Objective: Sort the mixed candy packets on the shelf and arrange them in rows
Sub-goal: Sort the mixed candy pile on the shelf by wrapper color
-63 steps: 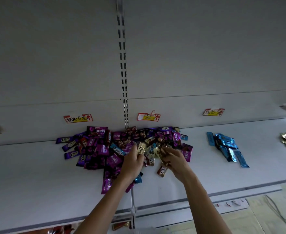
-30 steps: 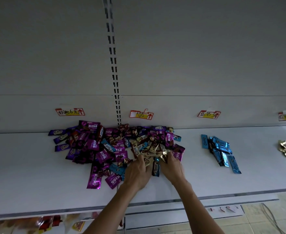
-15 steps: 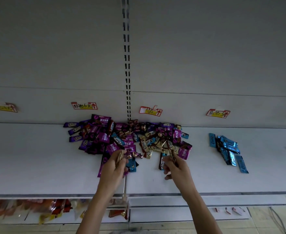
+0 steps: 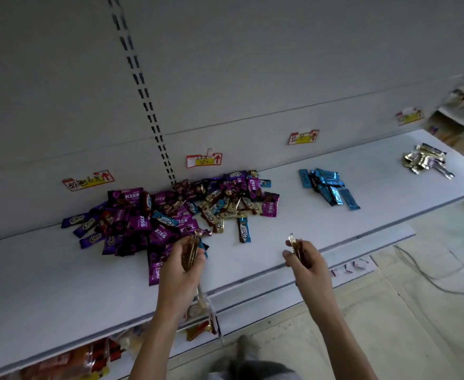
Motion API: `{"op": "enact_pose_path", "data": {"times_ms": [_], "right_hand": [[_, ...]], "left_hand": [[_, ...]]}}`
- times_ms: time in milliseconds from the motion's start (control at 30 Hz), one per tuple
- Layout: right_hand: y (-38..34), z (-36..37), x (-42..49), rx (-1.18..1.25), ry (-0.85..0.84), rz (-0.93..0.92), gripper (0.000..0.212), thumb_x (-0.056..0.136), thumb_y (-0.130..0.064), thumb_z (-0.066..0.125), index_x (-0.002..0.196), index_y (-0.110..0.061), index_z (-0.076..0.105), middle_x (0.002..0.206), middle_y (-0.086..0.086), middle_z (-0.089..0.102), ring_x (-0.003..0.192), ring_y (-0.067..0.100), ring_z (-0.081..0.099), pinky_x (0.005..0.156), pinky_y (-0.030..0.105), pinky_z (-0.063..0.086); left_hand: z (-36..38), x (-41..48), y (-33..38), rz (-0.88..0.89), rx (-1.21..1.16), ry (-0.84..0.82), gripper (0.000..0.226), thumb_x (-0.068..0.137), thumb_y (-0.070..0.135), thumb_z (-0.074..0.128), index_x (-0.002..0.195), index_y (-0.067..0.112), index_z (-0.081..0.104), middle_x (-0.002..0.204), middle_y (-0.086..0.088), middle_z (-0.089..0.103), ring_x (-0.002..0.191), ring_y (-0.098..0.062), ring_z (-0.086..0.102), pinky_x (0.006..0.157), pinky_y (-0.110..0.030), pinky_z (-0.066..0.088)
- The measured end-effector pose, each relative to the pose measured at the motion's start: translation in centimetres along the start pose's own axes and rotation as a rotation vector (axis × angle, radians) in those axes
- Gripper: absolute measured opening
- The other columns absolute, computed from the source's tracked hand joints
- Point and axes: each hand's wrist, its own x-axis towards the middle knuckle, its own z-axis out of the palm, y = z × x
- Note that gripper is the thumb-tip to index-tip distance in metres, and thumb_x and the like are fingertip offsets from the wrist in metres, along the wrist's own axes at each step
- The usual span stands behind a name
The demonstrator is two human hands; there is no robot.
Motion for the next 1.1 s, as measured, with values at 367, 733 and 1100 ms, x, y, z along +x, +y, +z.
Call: {"op": "enact_pose_path", "data": {"times_ms": [367,733,1100], "right_hand": [[3.9,-11.0,-1.3,0.053,0.284,0.085,0.007,0.090,-0.022,0.055,0.089,-0.028,0.059,0.082,0.017,0.057,0.065,0.019,0.046,0.059,0.033,0.038],[9.4,-29.9,0.8,0.111,0.417,0.114,0.014,0.095,-0.022,0.050,0.085,-0.026,0.060,0.071,0.000,0.058,0.061,0.014,0.044,0.055,0.029,0.033],[13.3,-40.4,6.0,0.133,0.492,0.174,0.008,0.093,-0.019,0.053,0.090,-0.020,0.061,0.073,0.002,0.060,0.061,0.017,0.045,0.055,0.030,0.034]], "left_hand": [[10.7,-0.8,2.5,0.095,0.053,-0.256,0.021,0.093,0.018,0.053,0.113,0.023,0.053,0.085,0.003,0.060,0.071,-0.005,0.054,0.068,-0.017,0.045],[31.1,-4.7,6.6,0.120,-0.003,-0.322,0.020,0.093,0.017,0.053,0.110,0.025,0.052,0.086,0.004,0.063,0.073,-0.010,0.058,0.061,-0.019,0.048],[44.7,-3.7,10.7,0.142,0.011,-0.457,0.020,0.094,0.020,0.050,0.107,0.036,0.050,0.093,0.005,0.063,0.074,-0.006,0.059,0.064,-0.021,0.050]]}}
